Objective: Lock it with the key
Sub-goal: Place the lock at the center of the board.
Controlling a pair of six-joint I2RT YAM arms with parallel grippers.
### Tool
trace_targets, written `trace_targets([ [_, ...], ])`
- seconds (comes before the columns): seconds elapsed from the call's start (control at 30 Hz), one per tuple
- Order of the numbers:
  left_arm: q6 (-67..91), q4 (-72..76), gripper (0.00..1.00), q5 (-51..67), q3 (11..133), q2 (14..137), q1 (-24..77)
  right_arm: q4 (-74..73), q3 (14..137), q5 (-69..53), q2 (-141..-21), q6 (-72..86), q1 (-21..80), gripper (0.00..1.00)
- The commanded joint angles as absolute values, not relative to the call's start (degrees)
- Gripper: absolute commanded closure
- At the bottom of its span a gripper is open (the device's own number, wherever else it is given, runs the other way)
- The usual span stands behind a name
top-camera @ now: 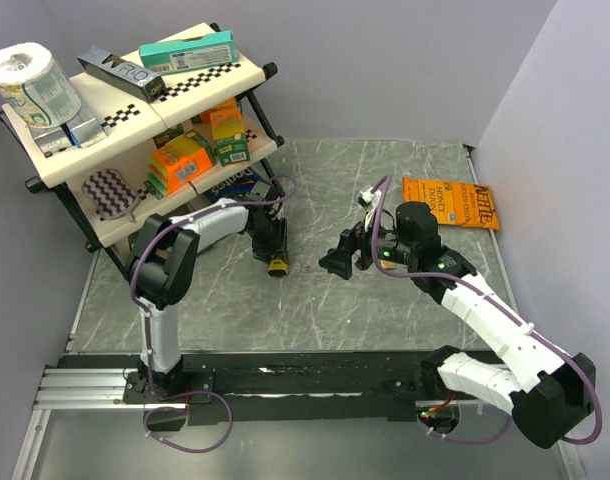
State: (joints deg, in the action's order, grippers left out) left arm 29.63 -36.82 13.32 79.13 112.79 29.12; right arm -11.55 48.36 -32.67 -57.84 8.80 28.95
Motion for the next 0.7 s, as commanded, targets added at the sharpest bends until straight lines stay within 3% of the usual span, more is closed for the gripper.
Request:
trace_targets([
  [0.0, 29.2, -36.7, 0.69, 9.4, 80.4, 113.9, 29.4, -9.3, 49.3, -33.7, -57.5, 9.6, 28.3, 0.00],
  [0.33, 28.1, -33.6, 0.28, 12.5, 78.6, 107.6, 29.4, -10.7, 52.2, -33.0, -58.1, 8.4, 28.0, 0.00],
  [0.6, 21.1, -31.5, 0.14, 17.3, 78.1, 98.0, 29.4, -14.6, 56.1, -31.1, -58.1, 5.9, 25.0, 0.00],
  [0.67, 16.9, -29.9, 0.06, 19.5, 76.8, 93.0, 29.4, -16.0, 57.2, -30.8, -57.8, 5.7, 23.6, 0.00],
])
